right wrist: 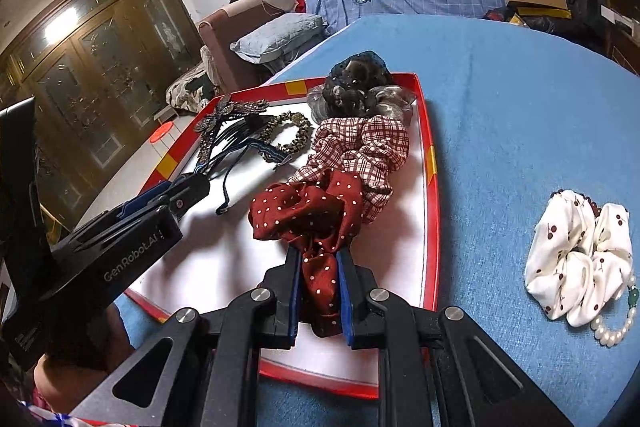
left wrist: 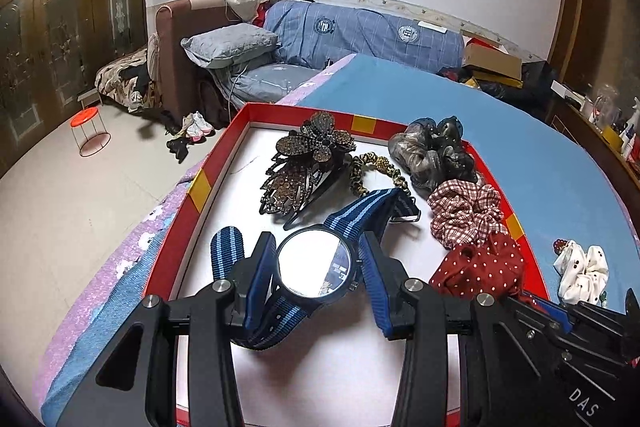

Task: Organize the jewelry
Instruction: 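Lower both items into the tray and open the left and right tools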

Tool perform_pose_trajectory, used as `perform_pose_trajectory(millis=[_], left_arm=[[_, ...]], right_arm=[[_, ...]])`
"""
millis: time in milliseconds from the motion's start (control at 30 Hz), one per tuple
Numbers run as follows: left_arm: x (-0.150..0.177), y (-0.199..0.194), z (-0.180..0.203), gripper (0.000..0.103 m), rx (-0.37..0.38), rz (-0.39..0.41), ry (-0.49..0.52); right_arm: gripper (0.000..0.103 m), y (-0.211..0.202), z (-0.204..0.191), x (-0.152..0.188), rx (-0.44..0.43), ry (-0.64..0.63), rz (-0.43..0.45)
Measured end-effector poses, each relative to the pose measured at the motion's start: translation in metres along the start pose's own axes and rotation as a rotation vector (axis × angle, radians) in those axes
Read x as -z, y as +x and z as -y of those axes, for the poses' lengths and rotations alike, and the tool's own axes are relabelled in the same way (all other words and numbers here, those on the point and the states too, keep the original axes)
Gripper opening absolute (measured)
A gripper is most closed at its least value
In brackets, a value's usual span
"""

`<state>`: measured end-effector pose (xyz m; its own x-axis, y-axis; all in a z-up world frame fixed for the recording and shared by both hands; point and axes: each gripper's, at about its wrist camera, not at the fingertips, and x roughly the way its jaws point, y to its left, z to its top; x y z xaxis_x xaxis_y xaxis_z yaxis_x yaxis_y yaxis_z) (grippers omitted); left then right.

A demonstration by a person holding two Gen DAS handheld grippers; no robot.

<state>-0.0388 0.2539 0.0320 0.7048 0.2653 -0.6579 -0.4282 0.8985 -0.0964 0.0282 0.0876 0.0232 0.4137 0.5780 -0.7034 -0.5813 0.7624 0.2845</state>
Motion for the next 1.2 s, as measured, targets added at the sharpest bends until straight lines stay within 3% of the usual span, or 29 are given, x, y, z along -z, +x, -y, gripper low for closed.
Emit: perform_pose_trajectory(millis=[800, 967, 1033, 1200], left_arm=[[0.001, 0.019, -0.014, 0.042, 0.013, -0.067, -0.073], [0.001, 0.012, -0.012, 0.043, 0.023, -0.032, -0.071], [0.001, 0.008, -0.012, 0.051, 0.029, -0.014, -0.069], [-0.001, -0.004, -0.012, 0.052, 0.034, 0.043, -0.064]], right_arm=[[0.024, 0.006, 0.015, -0.006, 0.014, 0.033, -0.007], [0.044, -0.003, 0.015, -0.007, 0.005, 0.027, 0.022], [0.049, -0.01, 0.014, -0.006, -0.002, 0.025, 0.036], [0.05, -0.025, 0.014, -0.004, -0.022, 0.019, 0.071]])
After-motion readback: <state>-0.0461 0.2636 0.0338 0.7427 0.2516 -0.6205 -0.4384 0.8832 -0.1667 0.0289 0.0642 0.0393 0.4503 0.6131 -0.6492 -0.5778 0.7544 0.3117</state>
